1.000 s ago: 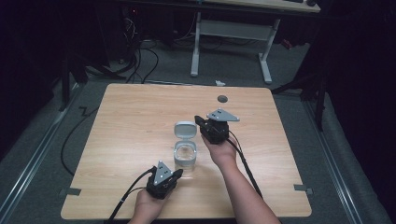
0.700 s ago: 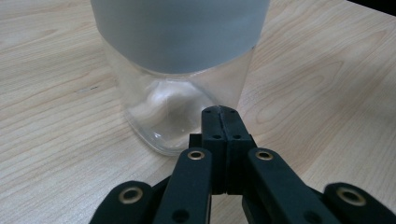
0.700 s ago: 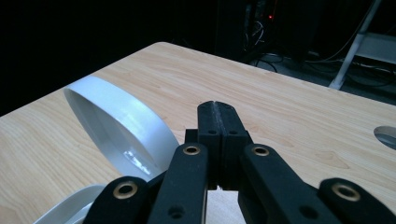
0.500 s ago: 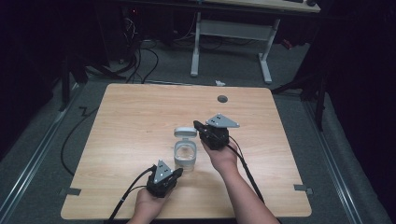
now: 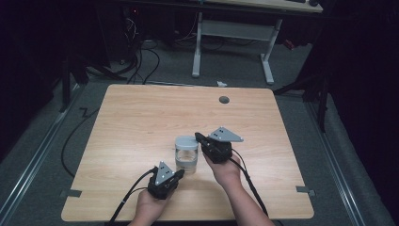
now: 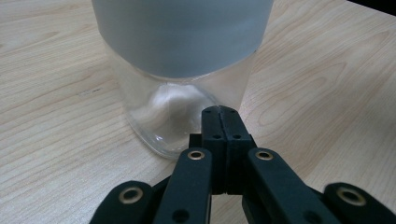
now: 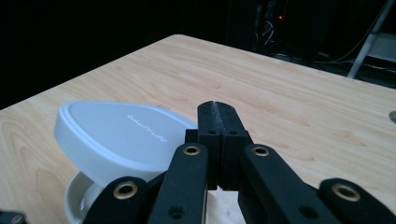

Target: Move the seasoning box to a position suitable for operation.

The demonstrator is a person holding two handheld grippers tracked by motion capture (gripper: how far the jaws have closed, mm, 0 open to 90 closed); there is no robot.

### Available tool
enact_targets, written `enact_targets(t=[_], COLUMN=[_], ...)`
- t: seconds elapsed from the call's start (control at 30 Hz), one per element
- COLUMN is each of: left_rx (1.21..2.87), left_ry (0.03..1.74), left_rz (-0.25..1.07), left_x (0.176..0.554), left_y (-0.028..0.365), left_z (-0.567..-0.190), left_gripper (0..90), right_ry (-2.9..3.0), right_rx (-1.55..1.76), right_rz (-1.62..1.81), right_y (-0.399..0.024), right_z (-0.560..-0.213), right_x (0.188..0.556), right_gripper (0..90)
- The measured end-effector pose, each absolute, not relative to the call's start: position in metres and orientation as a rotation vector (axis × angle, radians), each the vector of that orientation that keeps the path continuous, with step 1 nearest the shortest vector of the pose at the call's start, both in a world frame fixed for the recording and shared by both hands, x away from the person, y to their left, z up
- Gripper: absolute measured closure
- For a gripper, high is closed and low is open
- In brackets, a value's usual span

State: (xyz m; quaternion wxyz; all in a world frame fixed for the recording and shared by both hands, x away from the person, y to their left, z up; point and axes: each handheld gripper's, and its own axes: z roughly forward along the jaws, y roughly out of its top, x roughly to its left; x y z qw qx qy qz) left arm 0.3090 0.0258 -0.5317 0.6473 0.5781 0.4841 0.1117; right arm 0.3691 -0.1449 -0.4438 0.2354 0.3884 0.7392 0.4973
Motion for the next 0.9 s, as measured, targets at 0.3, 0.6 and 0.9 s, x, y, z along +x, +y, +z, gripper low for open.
enact_targets(t=[0.3, 0.6, 0.9], left_rx=[1.319, 1.329, 1.34], left_ry=[1.101, 1.07, 1.117], left_rz=[0.254, 0.271, 0.318], left_x=[0.309, 0.301, 0.309], left_y=[0.026, 0.036, 0.072], left_z=[-0.531, -0.525, -0.526], left_gripper=[90.0, 90.0, 89.7], right_ry=[2.047, 2.021, 1.997], right_rx=[1.031, 1.04, 1.101], right_rz=[1.355, 1.362, 1.341], right_y=[-0.144, -0.152, -0.173], right_z=[-0.45, -0.449, -0.455], right_x=[0.354, 0.35, 0.346], right_gripper=[90.0, 89.9, 89.8])
